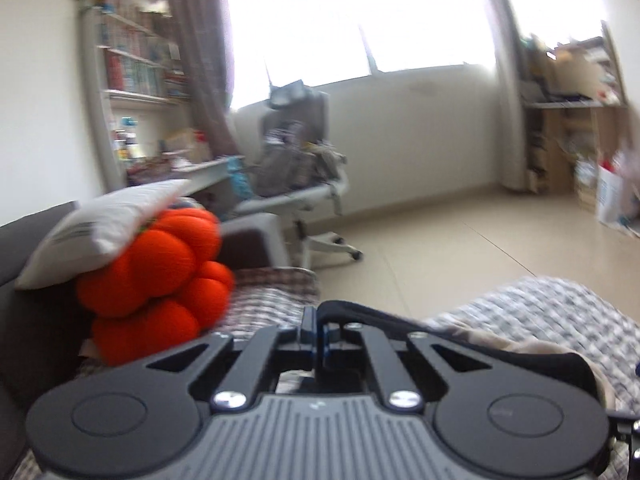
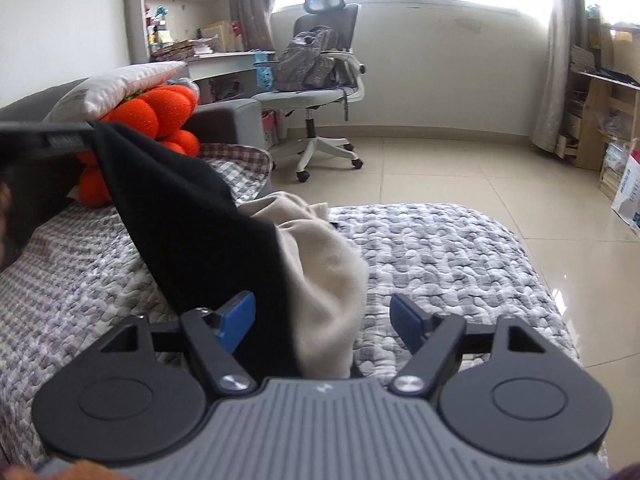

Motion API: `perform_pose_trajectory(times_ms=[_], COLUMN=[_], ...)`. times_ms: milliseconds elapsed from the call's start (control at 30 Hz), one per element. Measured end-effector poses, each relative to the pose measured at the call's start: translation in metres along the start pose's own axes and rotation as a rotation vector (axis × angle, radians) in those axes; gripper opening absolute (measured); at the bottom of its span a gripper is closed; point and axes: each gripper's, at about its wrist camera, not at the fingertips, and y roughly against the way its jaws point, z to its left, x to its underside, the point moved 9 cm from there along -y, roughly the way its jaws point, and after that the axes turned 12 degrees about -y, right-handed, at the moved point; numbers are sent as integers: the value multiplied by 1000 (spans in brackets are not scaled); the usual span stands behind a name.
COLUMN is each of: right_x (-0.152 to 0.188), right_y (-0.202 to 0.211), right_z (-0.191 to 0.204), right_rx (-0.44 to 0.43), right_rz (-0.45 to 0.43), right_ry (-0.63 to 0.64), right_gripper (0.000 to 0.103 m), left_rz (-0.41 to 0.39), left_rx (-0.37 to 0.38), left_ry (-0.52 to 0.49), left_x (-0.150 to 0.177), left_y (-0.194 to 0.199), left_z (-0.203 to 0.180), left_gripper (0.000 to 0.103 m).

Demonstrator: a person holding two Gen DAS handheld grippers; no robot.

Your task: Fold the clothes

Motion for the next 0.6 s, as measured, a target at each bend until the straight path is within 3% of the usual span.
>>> perform_pose_trajectory(times_ms=[267,600], right_x=[6,30], right_y=[1,6], right_z=[16,57], right_rx=[-42,-120], right_rz=[9,50], right_ry=[69,250], right_gripper=[82,83], left_rz=[19,191], left_rx=[-164,-252], left_ry=[171,267], left_x=[26,99], left_y=[33,23], left_z=[92,159], left_gripper=[3,3])
